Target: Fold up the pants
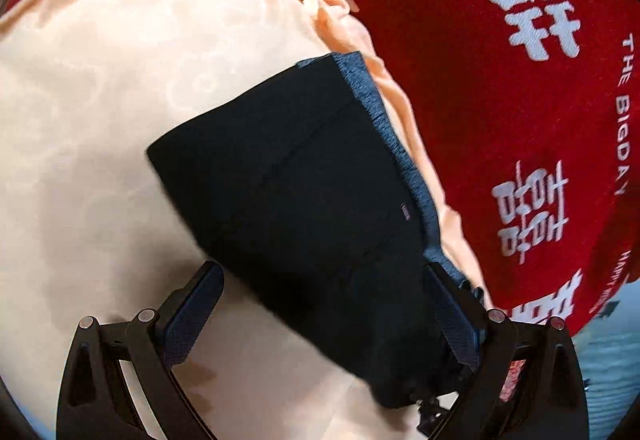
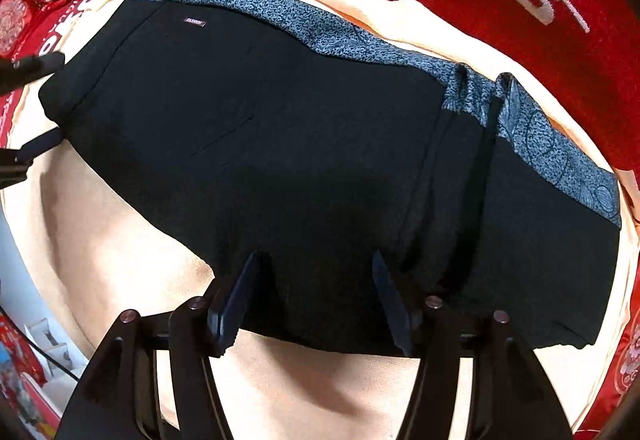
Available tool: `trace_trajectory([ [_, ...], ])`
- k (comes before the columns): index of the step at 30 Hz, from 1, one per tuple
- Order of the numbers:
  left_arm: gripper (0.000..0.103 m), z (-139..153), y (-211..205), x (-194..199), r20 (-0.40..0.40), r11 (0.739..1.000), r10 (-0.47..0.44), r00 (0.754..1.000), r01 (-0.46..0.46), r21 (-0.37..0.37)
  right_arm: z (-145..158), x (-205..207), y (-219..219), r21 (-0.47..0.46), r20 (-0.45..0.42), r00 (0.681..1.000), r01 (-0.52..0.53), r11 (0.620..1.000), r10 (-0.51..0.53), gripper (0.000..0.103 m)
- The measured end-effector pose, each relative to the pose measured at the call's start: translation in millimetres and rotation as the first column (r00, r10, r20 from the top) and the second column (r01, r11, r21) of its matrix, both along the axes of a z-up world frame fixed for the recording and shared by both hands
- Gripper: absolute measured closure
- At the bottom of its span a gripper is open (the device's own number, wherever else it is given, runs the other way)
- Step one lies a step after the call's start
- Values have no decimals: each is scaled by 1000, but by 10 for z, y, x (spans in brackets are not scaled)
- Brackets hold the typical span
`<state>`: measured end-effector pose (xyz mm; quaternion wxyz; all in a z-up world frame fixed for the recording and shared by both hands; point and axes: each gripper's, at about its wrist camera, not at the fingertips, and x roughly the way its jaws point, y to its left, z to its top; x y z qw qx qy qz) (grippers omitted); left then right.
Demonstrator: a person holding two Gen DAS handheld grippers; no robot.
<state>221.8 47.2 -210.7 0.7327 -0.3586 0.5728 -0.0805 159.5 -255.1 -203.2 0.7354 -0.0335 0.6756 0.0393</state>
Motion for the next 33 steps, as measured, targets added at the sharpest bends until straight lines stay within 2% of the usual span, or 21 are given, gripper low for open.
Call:
trace_trajectory([
  [7, 4, -6, -2, 69, 39, 998, 47, 998, -46, -34, -54, 28, 60, 4, 7, 1000, 8, 1000, -8, 38],
  [9, 4, 111, -75, 77, 72, 998, 40, 997, -37, -51, -29, -37, 4, 2, 10, 1000, 9, 1000, -9, 38],
  [11, 4, 268, -210, 103, 135, 1000, -1, 991, 2, -11, -33, -31, 0, 2, 12, 1000, 10, 1000, -10, 38],
  [12, 4, 284, -289, 131, 142, 999, -35, 989, 29, 42, -46, -50, 1, 2, 12, 1000, 11, 1000, -11, 38],
  [14, 4, 161, -356, 219, 72, 993, -64, 995, 56, 105, -43, -53, -1, 3, 8, 1000, 9, 1000, -9, 38],
  [16, 5, -5, -318, 287, -6, 994, -32, 999, 32, 102, -28, -38, -8, 8, 2, 1000, 7, 1000, -7, 38],
  [17, 7, 11, -310, 293, 1, 995, -13, 1000, 13, 101, -4, -15, -19, 12, -3, 1000, 3, 1000, -3, 38],
  [18, 13, 41, -325, 301, 1, 992, -1, 1000, 1, 124, 22, 3, -24, 17, -7, 1000, -1, 1000, 1, 38],
  [19, 32, 67, -381, 318, -15, 979, -13, 1000, 15, 203, 64, 25, -37, 23, -8, 1000, -2, 1000, 3, 38],
  [20, 55, 77, -418, 328, -28, 964, -27, 999, 34, 264, 135, 67, -65, 33, -1, 1000, 1, 999, -1, 38],
  [21, 58, 91, -456, 337, -39, 945, -49, 998, 59, 320, 213, 112, -93, 45, 9, 1000, 8, 999, -8, 38],
  [23, 66, 163, -519, 333, -18, 929, -83, 996, 84, 360, 416, 271, -167, 83, 28, 999, 27, 996, -29, 38],
  [24, 67, 216, -593, 329, -5, 907, -118, 993, 110, 405, 495, 360, -195, 108, 27, 999, 32, 994, -35, 38],
  [25, 68, 294, -729, 310, 16, 862, -180, 984, 150, 484, 580, 482, -220, 147, 19, 999, 35, 989, -38, 38],
  [27, 69, 408, -1017, 238, 44, 750, -301, 953, 208, 628, 734, 787, -215, 227, -13, 999, 38, 973, -36, 37],
  [28, 69, 448, -1164, 189, 49, 690, -360, 931, 231, 686, 782, 901, -189, 254, -26, 999, 34, 967, -28, 32],
  [29, 69, 472, -1244, 165, 53, 657, -393, 918, 240, 714, 844, 1066, -117, 296, -47, 999, 20, 955, -6, 24],
  [30, 69, 488, -1317, 139, 56, 623, -425, 904, 247, 742, 882, 1182, -33, 330, -64, 998, 6, 944, 16, 22],
  [31, 69, 499, -1395, 111, 58, 585, -459, 886, 252, 771, 924, 1325, 79, 361, -80, 996, -12, 932, 44, 21],
  [33, 69, 513, -1461, 56, 60, 537, -502, 863, 257, 803, 983, 1570, 377, 408, -122, 987, -47, 912, 105, 21],
])
